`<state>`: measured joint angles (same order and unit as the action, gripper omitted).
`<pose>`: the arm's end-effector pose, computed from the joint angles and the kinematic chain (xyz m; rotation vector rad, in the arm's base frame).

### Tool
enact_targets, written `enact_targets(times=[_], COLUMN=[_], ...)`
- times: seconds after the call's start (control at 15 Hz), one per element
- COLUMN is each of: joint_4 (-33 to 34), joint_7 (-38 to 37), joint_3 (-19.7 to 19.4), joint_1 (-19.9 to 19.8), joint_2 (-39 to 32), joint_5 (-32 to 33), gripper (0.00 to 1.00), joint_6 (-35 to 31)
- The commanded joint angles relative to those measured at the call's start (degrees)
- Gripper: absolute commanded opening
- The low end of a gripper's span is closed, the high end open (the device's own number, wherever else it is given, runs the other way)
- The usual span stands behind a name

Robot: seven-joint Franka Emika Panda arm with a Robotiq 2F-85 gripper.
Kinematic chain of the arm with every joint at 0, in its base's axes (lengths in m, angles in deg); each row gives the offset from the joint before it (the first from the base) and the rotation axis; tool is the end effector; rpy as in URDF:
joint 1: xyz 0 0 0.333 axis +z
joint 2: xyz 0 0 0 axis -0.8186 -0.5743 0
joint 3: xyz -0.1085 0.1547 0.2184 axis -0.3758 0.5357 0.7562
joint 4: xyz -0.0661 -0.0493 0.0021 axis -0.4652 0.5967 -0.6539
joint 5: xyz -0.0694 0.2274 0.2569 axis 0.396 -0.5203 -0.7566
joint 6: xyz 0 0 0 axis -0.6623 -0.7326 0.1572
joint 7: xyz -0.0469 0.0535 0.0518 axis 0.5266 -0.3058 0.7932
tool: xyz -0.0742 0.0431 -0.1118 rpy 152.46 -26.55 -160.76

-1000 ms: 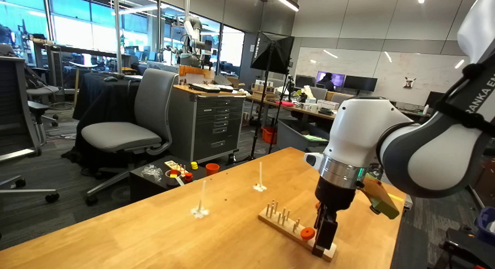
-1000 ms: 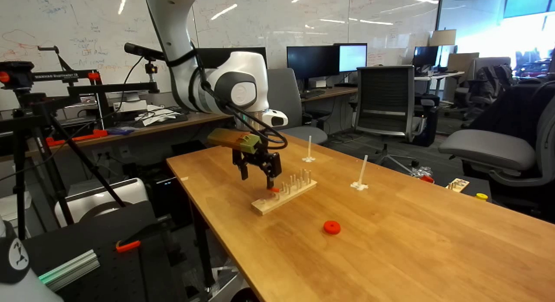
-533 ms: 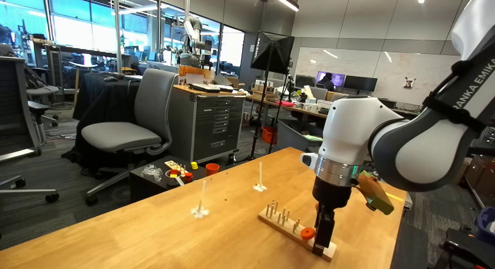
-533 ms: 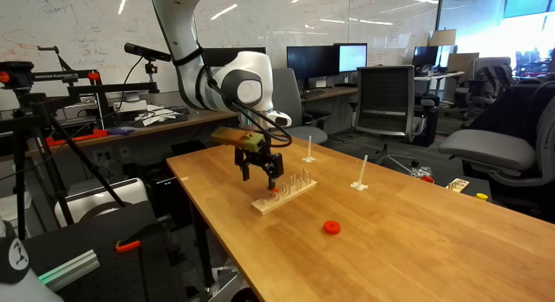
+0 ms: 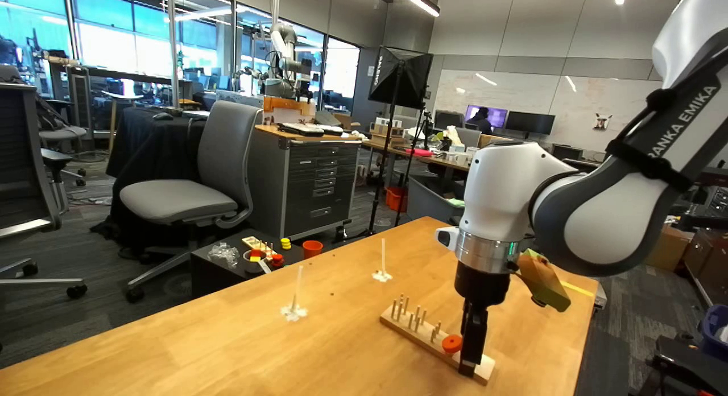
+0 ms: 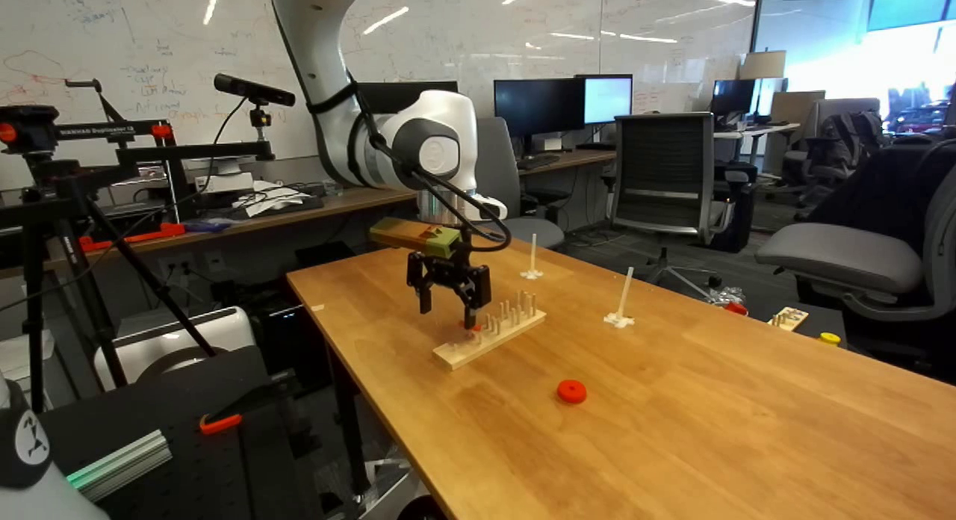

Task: Put an orange disk on the wooden base

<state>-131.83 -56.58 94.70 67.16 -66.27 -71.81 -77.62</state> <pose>0.4478 0.1622 0.1259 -3.0639 -0.6537 0.1187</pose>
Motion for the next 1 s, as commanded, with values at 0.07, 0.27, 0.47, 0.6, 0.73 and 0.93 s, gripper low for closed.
enact_targets(times=[0.07,0.27,0.47,0.6,0.73,0.93], joint_4=[3.46,4.25,4.16,3.13,1.76,0.17], joint_7=[-1.92,-1.83,-1.6,-1.2,-0.5,-0.47], joint_3=[-1.11,-1.09,-1.0,-0.73,-0.29,-0.26], joint_1=[0.97,0.85,0.65,0.28,-0.25,-0.16], joint_2=[-1.94,-2.51,-2.33,-1.38,-0.22,1.02], joint_5=[2.12,2.27,2.23,1.98,1.61,1.85], gripper=[1.0,1.0,1.0,1.0,1.0,1.0], joint_6=[3.72,4.58,4.44,3.46,2.23,0.26])
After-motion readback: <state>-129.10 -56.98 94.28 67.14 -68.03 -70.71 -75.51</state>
